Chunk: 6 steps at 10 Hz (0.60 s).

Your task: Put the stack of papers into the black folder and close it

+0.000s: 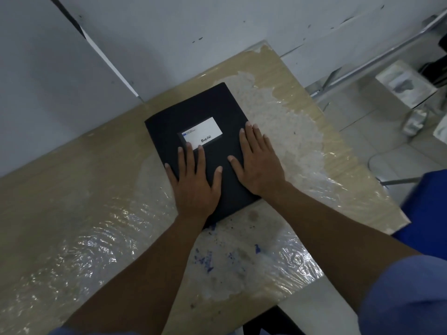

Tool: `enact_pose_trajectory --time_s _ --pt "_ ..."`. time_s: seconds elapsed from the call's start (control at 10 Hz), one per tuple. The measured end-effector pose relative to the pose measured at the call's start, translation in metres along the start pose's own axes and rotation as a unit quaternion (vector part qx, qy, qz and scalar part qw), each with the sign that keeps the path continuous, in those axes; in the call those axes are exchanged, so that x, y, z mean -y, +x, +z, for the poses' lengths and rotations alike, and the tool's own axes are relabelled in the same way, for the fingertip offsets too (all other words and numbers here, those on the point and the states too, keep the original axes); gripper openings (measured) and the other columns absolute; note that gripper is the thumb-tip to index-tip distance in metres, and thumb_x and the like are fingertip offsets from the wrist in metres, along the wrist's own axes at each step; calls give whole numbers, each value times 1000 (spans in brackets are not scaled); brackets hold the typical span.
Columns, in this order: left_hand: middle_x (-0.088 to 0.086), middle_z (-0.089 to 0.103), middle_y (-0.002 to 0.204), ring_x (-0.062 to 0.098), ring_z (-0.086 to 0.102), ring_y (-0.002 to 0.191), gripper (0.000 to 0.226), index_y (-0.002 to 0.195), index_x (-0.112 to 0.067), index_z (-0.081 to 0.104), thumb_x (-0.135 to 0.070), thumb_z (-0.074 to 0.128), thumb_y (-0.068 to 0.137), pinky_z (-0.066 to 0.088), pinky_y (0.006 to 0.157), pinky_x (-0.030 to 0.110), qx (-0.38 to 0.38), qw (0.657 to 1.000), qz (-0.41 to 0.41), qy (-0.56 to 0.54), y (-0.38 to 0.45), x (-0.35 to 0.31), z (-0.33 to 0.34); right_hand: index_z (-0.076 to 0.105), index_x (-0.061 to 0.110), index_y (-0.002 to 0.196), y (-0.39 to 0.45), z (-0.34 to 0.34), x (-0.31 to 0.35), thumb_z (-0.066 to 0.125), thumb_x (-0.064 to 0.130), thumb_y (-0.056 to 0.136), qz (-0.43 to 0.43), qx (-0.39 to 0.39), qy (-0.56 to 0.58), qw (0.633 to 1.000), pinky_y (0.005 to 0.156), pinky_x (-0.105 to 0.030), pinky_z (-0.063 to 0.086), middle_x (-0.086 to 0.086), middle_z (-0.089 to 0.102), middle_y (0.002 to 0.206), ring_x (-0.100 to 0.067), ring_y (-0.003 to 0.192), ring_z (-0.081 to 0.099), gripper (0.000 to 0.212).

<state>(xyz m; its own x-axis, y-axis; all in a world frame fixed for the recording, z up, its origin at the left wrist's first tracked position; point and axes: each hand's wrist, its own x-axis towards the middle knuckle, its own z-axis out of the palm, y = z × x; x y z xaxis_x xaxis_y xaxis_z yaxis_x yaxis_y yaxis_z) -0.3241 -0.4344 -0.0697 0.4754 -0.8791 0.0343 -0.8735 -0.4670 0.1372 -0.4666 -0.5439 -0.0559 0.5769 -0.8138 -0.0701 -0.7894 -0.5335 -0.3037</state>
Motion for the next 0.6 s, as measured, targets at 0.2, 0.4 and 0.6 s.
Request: enact_pose_trajectory --time_s 0.2,0.4,0.6 --pt "12 16 172 30 9 160 73 162 -18 23 -60 28 103 8 125 64 29 999 3 -21 1 -1 -13 18 5 160 -1 -2 4 27 54 103 11 -5 -18 1000 128 -50 16 -15 13 170 -29 158 11 75" --pt "8 19 172 27 11 160 74 163 -19 22 -60 32 102 13 124 61 -38 997 24 -57 17 23 -82 25 14 159 10 -51 50 33 48 104 -43 -35 -10 998 125 -53 16 -10 18 170 -27 158 14 65" --pt "11 24 170 30 16 159 67 161 -18 30 -54 34 104 17 125 61 -197 979 43 -18 54 84 -218 32 14 157 48 -149 157 31 45 107 -151 -151 4 977 126 -54 20 -11 24 168 -28 157 18 59"
